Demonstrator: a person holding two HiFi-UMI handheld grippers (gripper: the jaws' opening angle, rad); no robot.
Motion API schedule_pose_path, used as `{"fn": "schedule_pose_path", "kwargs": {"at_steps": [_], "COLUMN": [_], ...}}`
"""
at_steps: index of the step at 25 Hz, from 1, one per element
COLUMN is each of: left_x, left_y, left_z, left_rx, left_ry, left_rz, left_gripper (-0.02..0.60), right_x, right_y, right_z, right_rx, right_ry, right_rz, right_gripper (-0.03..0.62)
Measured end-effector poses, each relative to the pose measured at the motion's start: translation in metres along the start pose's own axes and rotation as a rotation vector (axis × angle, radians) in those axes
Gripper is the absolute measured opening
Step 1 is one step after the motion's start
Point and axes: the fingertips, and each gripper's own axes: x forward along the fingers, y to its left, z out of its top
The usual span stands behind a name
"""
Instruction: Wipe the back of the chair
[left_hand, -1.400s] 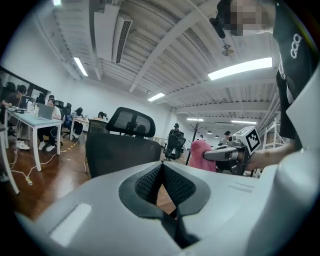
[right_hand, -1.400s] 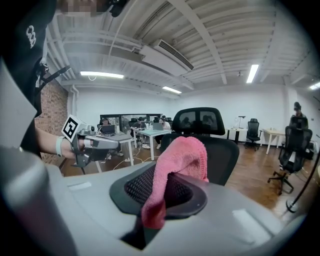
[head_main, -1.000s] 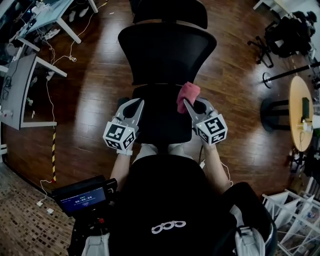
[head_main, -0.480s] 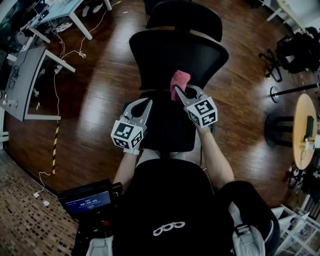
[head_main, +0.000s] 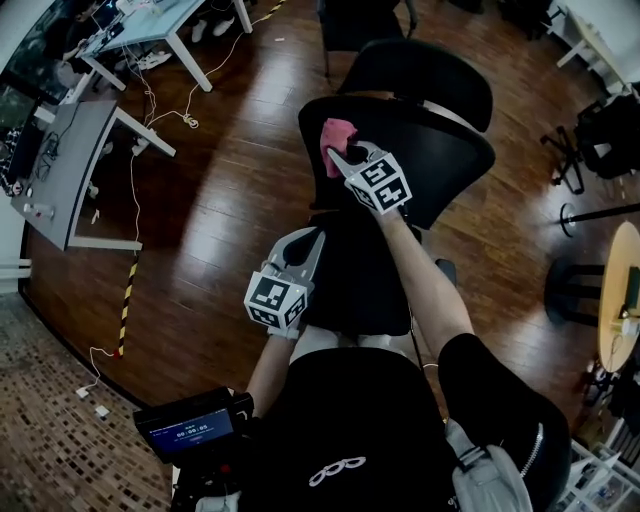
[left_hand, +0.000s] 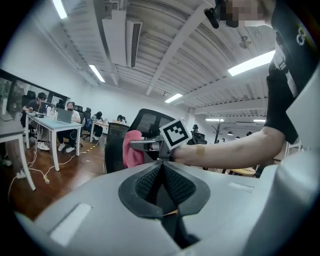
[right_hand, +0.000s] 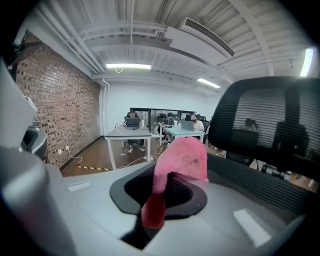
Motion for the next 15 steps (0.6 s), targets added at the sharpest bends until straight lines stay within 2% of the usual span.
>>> {"fn": "schedule_pose_path", "kwargs": {"at_steps": [7,13,15], "left_x": [-0.009,-0.015,-0.015], "left_y": [0.033,0.054,0.057], "left_z": [0.0,0.0,0.0], "left_rx": [-0.023,-0.028,-0.026], "left_ry": [0.008,0.023,0.031], "left_rz": [0.032,0.039,0.042], "left_gripper": [-0.009,-0.009,-0.009], "right_x": [0.075,0.125,0.135], "right_y": [-0.001,0.03,0.023], "right_z": [0.027,0.037,0.031], "right_rx": [-0.024,-0.071,-0.078], "right_ry": [0.001,0.009,0.036], "right_rz": [0.052,0.194,0.181], "right_gripper": [0.038,0.038,0.039]}}
